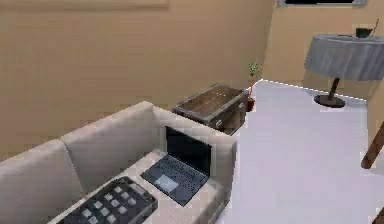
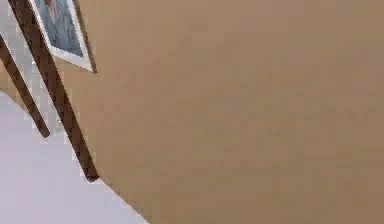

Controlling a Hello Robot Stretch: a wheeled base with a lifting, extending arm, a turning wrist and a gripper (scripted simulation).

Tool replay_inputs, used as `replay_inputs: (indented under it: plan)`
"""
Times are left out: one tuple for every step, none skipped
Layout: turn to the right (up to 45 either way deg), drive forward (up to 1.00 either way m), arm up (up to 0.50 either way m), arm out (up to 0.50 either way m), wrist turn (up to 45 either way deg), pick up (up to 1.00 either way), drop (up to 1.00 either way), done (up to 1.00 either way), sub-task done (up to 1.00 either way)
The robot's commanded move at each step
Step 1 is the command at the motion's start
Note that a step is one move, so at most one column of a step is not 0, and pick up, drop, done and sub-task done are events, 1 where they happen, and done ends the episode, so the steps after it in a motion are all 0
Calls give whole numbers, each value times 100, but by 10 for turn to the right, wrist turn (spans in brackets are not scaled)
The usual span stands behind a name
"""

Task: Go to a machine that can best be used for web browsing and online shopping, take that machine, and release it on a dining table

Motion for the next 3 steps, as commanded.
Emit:
replay_inputs:
  plan:
    - [-450, 0, 0, 0, 0, 0, 0, 0, 0]
    - [-450, 0, 0, 0, 0, 0, 0, 0, 0]
    - [0, 0, 50, 0, 0, 0, 0, 0, 0]
